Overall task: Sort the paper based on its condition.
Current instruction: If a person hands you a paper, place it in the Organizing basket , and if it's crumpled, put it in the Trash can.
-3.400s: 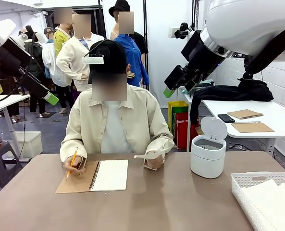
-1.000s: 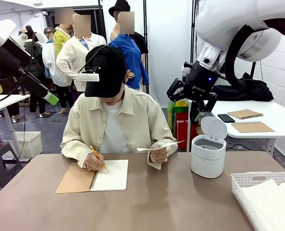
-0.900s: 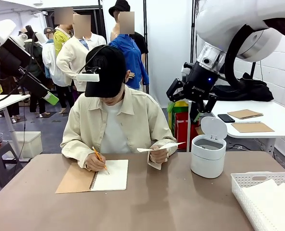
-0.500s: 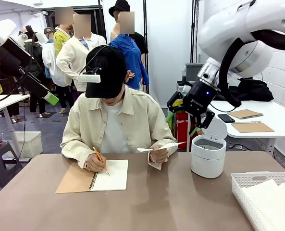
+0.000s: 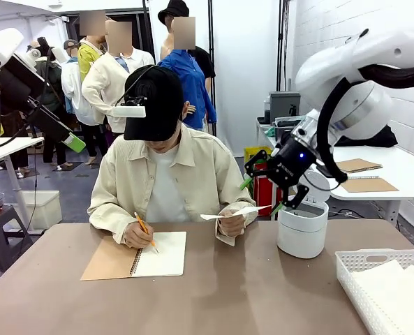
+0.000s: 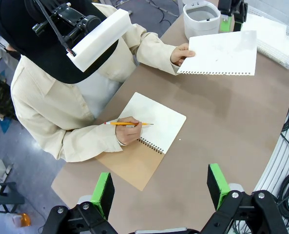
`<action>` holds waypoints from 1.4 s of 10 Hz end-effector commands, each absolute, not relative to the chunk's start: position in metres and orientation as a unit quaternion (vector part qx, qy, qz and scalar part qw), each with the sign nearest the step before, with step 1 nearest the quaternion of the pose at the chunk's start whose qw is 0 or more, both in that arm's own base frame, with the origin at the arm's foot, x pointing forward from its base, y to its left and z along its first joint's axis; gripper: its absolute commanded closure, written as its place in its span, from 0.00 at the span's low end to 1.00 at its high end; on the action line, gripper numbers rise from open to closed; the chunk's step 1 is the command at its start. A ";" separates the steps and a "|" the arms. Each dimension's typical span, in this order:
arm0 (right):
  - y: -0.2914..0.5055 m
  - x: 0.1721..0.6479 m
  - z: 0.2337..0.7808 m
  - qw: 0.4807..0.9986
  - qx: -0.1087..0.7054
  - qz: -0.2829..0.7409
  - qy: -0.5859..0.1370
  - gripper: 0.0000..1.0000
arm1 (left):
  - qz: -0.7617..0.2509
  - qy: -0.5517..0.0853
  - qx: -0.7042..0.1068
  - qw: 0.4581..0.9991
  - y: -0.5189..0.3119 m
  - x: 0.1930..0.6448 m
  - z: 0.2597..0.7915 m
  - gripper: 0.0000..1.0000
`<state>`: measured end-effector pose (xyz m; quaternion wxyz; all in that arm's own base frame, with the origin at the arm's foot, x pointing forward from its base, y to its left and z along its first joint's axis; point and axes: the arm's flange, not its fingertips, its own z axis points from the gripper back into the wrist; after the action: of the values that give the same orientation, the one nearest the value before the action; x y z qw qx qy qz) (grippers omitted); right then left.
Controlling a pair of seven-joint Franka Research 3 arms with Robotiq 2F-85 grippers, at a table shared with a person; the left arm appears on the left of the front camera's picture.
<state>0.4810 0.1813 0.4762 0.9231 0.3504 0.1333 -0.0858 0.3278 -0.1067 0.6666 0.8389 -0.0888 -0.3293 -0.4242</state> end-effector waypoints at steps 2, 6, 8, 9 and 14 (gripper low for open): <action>0.192 0.467 0.435 0.895 0.391 -0.141 0.161 0.00 | -0.422 -0.332 -0.089 0.839 -0.107 0.329 0.668 0.00; 0.198 0.483 0.416 0.848 0.474 -0.153 0.184 0.00 | -0.422 -0.332 -0.089 0.839 -0.107 0.329 0.668 0.00; 0.199 0.490 0.409 0.846 0.472 -0.157 0.192 0.00 | -0.422 -0.332 -0.089 0.839 -0.107 0.329 0.668 0.00; 0.198 0.494 0.404 0.849 0.467 -0.160 0.189 0.00 | -0.422 -0.332 -0.089 0.839 -0.107 0.329 0.668 0.00; 0.198 0.487 0.412 0.851 0.460 -0.168 0.190 0.00 | -0.422 -0.332 -0.089 0.839 -0.107 0.329 0.668 0.00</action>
<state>0.4892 0.1982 0.4111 0.8516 0.4616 0.1874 -0.1629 0.3278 -0.1067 0.6667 0.8389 -0.0888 -0.3294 -0.4242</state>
